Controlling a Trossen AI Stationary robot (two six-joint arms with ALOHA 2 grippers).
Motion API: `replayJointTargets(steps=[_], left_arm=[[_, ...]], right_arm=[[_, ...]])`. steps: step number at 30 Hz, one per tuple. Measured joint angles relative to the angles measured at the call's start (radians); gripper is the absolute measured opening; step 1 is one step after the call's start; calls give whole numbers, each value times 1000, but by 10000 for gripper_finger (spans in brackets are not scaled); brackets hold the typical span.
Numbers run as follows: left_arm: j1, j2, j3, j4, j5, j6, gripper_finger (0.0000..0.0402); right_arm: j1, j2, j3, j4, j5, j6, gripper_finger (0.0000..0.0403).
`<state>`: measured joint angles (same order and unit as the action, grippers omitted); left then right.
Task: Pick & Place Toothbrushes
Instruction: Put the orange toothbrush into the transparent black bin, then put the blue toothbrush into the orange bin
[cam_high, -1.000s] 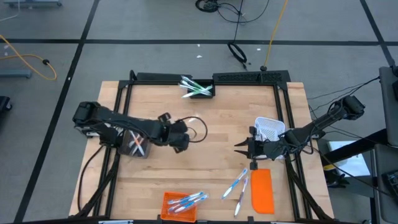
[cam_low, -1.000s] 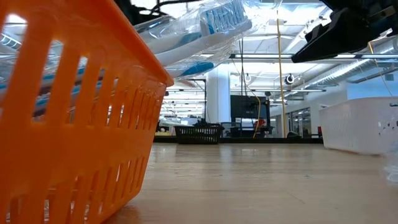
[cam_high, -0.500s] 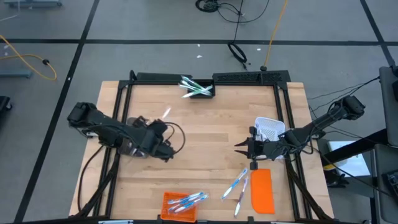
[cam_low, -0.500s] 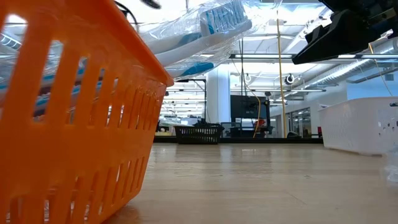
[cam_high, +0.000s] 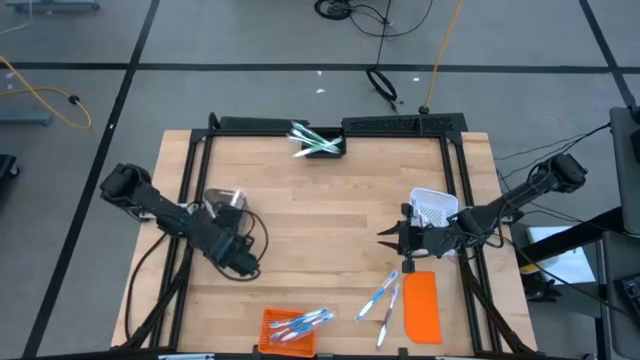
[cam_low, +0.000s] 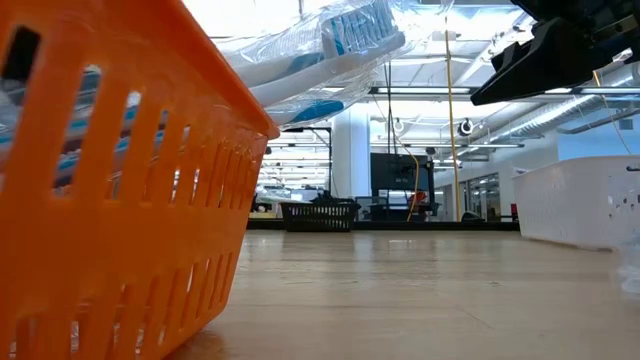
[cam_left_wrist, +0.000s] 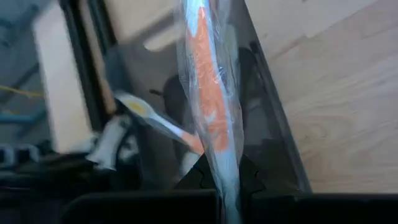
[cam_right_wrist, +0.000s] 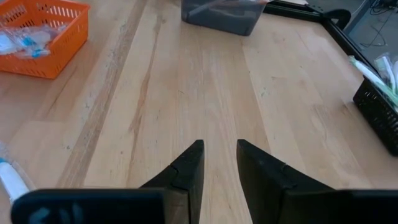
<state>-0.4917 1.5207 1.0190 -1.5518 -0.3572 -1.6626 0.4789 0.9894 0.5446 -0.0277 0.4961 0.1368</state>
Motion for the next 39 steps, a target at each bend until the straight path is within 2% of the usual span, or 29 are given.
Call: replayJointTargets(steps=[6, 17, 20, 31, 35, 39], left_arm=[[-48, -22, -38, 46, 24, -121, 0], [-63, -24, -38, 36, 31, -173, 5], [-64, -24, -38, 36, 29, -165, 27], [-64, -24, -38, 36, 12, -163, 157], [-63, -24, -38, 34, 9, -154, 179], [-63, -24, -38, 33, -5, -155, 183]], right_arm=[[0, 0, 0, 1, 0, 0, 87], [0, 0, 0, 0, 0, 0, 87], [0, 0, 0, 0, 0, 0, 87], [0, 0, 0, 0, 0, 0, 87], [0, 0, 0, 0, 0, 0, 87], [0, 0, 0, 0, 0, 0, 86]])
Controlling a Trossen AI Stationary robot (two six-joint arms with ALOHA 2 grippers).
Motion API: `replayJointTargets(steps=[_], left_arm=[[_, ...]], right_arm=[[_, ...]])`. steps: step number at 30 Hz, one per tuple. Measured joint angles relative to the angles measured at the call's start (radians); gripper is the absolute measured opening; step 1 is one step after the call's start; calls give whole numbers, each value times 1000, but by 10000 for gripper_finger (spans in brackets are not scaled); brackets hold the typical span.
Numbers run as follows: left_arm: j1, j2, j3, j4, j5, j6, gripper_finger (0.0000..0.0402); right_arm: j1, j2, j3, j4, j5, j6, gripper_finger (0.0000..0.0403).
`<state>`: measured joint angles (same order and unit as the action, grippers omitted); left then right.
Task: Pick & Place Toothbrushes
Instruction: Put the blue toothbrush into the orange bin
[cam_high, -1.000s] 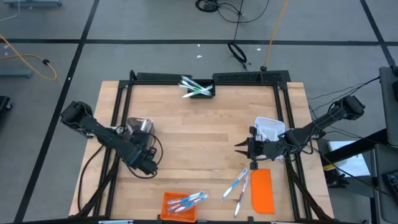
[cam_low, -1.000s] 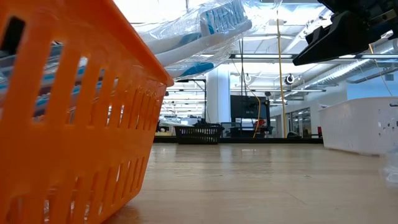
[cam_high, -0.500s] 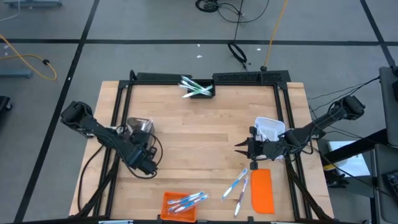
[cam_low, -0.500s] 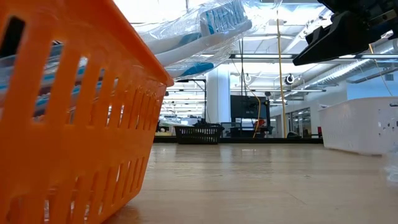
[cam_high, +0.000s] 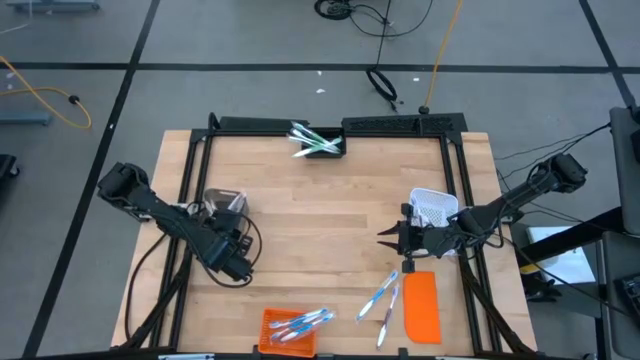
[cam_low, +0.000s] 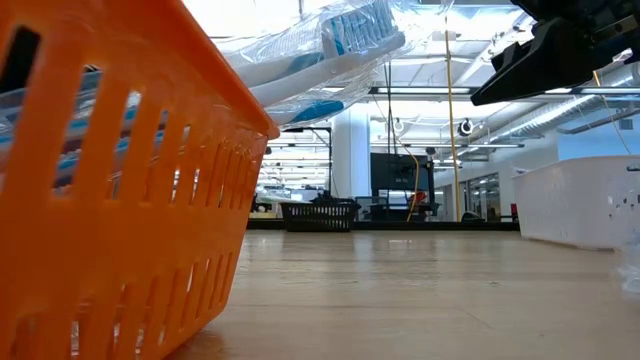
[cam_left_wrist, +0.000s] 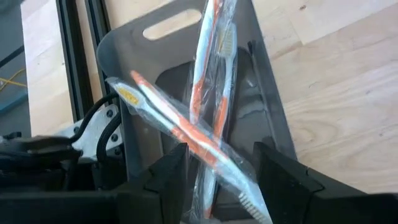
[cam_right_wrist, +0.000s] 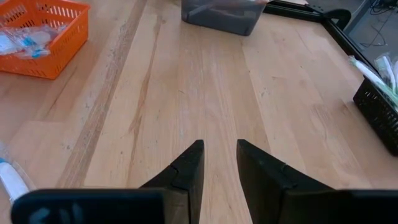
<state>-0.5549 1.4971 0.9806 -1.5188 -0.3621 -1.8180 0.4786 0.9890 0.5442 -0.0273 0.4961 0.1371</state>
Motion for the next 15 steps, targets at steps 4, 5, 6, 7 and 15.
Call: replayJointTargets(steps=[4, 5, 6, 7, 15], left_arm=[[0, 0, 0, -6, -28, -5, 184], [0, 0, 0, -10, -34, -12, 184], [0, 0, 0, -11, -41, -17, 184], [0, 0, 0, -11, -52, -17, 184], [0, 0, 0, 94, -207, 113, 184]], right_arm=[[0, 0, 0, 0, 0, 0, 86], [0, 0, 0, 0, 0, 0, 86], [0, 0, 0, 0, 0, 0, 86], [0, 0, 0, 0, -1, 0, 86], [0, 0, 0, 0, -49, 9, 86]])
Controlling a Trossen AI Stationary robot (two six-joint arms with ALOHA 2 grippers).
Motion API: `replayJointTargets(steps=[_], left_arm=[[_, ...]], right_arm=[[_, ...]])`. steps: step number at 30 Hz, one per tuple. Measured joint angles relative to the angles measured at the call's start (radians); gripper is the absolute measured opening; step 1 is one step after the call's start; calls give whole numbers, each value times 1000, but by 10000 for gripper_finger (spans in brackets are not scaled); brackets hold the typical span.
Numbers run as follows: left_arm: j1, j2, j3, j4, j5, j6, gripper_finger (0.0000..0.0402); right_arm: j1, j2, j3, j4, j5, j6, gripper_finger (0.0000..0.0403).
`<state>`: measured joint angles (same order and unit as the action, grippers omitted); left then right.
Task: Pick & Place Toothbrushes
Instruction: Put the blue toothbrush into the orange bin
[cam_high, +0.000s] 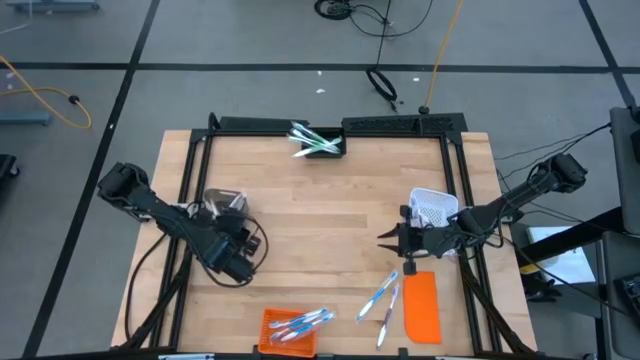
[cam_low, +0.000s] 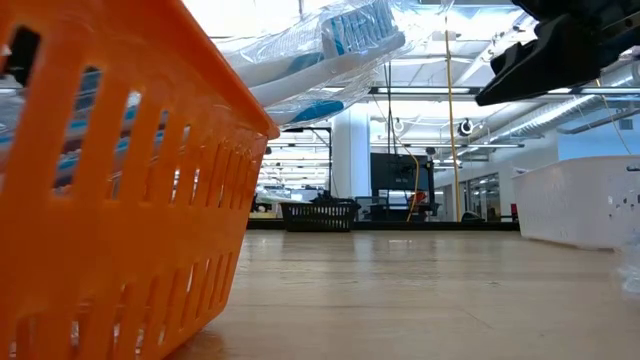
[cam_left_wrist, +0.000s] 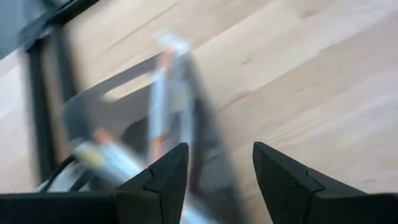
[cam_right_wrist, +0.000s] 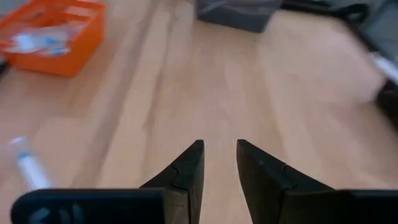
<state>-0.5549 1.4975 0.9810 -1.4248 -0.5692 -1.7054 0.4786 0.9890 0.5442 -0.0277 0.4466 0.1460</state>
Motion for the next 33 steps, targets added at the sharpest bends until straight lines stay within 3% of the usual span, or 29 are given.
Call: replayJointTargets(steps=[8, 14, 22, 28, 33], left_arm=[[4, 0, 0, 408, -189, 445, 184], [44, 0, 0, 717, -217, 773, 184], [110, 0, 0, 924, -167, 999, 184], [154, 0, 0, 980, -110, 1057, 184], [176, 0, 0, 988, -87, 1057, 184]], right_arm=[[0, 46, 0, -51, -269, 54, 86], [1, 129, -12, -27, -424, 129, 88], [49, 207, -18, 59, -457, 181, 139], [76, 271, -18, 71, -451, 166, 175], [76, 342, -18, 138, -448, 106, 179]])
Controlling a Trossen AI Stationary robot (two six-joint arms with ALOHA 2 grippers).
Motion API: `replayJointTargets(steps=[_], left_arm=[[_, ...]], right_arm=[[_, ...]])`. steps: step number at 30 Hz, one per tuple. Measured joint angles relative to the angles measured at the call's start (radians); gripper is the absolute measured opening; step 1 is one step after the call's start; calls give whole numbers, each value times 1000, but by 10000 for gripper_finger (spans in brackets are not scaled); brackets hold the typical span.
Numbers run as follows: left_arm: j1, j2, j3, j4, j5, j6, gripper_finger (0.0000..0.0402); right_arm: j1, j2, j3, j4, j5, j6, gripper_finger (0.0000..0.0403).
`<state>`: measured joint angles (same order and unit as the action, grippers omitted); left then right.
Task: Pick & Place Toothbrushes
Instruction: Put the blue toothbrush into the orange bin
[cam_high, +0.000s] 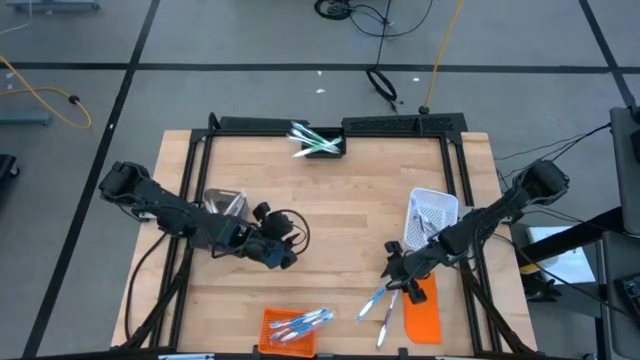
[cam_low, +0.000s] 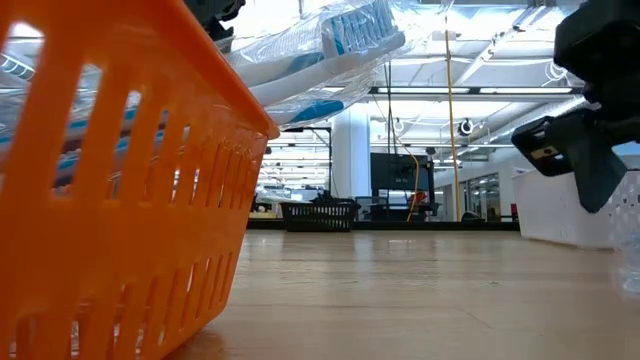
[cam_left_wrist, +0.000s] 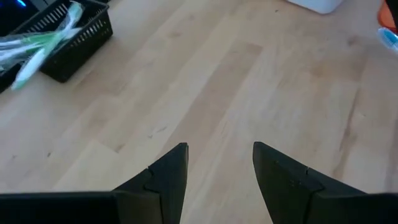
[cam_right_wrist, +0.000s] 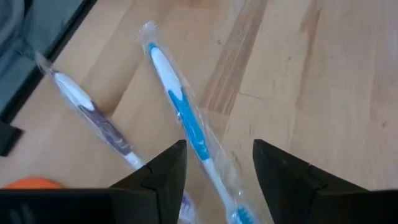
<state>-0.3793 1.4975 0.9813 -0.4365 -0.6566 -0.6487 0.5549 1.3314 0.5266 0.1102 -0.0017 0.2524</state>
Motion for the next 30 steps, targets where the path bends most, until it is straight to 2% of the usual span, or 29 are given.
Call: replayJointTargets(steps=[8, 14, 17, 22, 30], left_arm=[[5, 0, 0, 1, 30, 0, 184], [5, 0, 0, 1, 31, -1, 184], [5, 0, 0, 1, 31, -2, 184], [5, 0, 0, 1, 30, -3, 184], [5, 0, 0, 23, 30, -2, 184]], right_arm=[[0, 131, 0, 45, -34, -29, 170], [0, 165, 3, 52, 1, -30, 159], [0, 159, 3, 49, 5, -30, 124], [-2, 140, 2, 34, 8, -34, 22], [-4, 113, 0, 29, 5, -53, 3]])
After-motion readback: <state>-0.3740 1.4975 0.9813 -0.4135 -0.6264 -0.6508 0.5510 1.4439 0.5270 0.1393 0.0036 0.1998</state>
